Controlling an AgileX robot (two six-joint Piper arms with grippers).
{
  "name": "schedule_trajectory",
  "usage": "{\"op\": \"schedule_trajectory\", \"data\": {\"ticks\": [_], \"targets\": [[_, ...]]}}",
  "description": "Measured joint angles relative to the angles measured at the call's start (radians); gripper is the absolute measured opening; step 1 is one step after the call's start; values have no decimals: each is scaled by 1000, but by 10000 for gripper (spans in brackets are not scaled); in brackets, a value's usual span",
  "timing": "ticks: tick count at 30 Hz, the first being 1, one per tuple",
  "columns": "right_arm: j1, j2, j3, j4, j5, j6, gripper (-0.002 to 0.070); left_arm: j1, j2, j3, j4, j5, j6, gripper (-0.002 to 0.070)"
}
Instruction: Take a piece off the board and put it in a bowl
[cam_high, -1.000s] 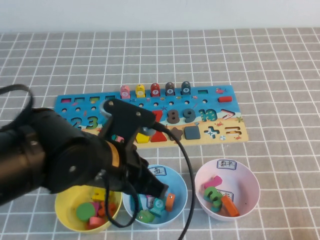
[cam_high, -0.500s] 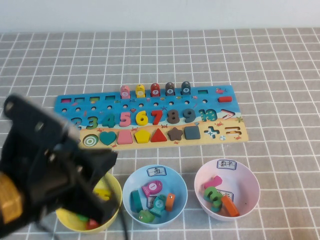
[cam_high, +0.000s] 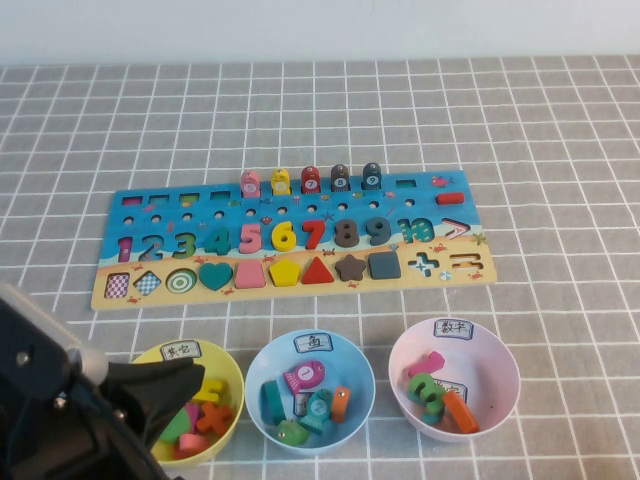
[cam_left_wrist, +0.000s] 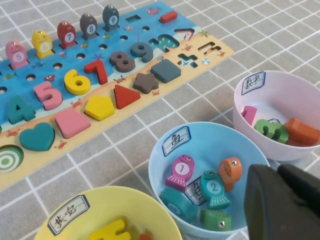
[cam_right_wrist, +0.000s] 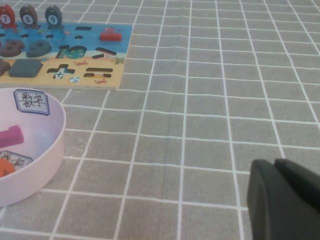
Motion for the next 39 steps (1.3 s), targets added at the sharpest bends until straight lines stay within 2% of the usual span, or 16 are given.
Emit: {"op": "schedule_trajectory", "data": {"ticks": [6,10,14,17,21,27,30,34,39], "targets": [[0,0,0,1,0,0,-17,0,0,0,0,-42,28,1],[0,0,0,1,0,0,-17,0,-27,42,30,-144,75,1],[0,0,0,1,0,0,-17,21,-119,130,-24,-260,191,1],[0,0,0,1,0,0,-17,94,-223,202,-122,-316,303,1],[0,0,0,1,0,0,-17,261,-382,287,-164,-352,351,1],[0,0,0,1,0,0,-17,526,-583,378,-168,-362,312,0],[0,0,0,1,0,0,-17,616,-659,418,-170,-366,296,0],[0,0,0,1,0,0,-17,660,-706,465,-174,-338,291,0],[0,0,0,1,0,0,-17,665,-710,469,-177,-172,293,0]]}}
